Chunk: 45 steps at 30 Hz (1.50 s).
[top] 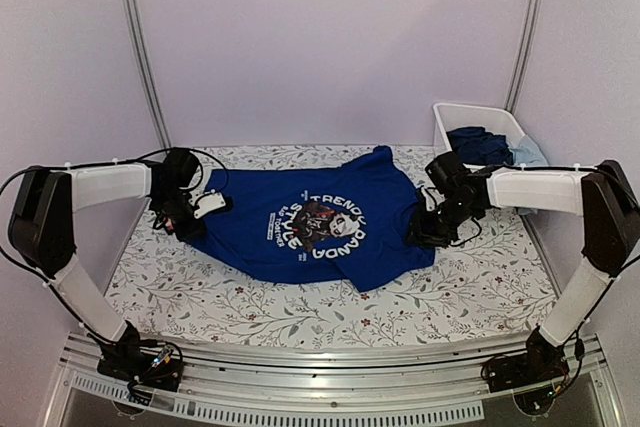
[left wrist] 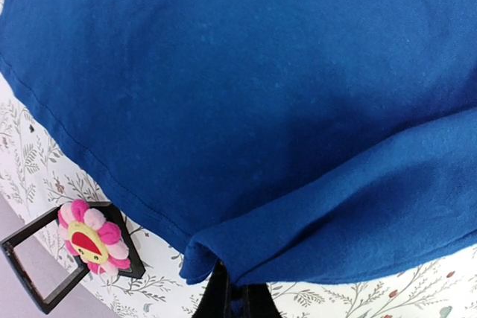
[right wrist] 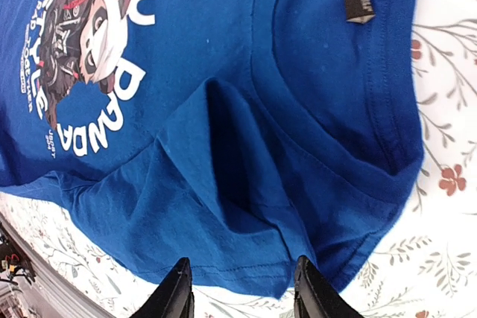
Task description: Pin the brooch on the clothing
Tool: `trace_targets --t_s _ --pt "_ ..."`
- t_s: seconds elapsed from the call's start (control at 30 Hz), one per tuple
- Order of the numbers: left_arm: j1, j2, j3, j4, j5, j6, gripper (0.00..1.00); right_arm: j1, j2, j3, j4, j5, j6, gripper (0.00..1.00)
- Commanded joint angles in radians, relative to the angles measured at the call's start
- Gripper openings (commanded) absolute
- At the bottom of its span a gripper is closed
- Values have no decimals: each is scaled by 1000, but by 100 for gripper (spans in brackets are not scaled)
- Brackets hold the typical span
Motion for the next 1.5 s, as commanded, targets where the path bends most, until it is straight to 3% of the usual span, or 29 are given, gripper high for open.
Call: trace_targets --t_s 0.0,0.17,0.3,0.43,0.6,0.77,0.9,1.1,1.27,1.47 --pt "9 9 14 5 15 -4 0 5 -83 -50 -40 104 118 44" --pt "8 24 31 -5 21 -6 0 15 -54 -76 12 42 139 37" --pt "7 22 34 -8 19 -6 0 31 18 -22 -57 104 144 34" --pt "7 17 30 -10 17 0 0 63 53 13 -74 108 124 18" --pt "7 21 30 -13 18 1 0 87 58 38 -124 169 141 5" --pt "7 26 38 -15 19 3 0 105 40 57 -190 201 160 0" --pt "8 23 39 -28 16 7 0 123 -11 43 -204 63 164 0" --pt "7 1 10 -42 0 35 0 139 -250 -78 -87 -389 261 0" --pt "7 -20 -20 -77 6 59 0 211 -402 -254 -114 -464 410 0" --pt "8 -44 -79 -134 39 105 0 337 -431 -437 93 -517 582 0"
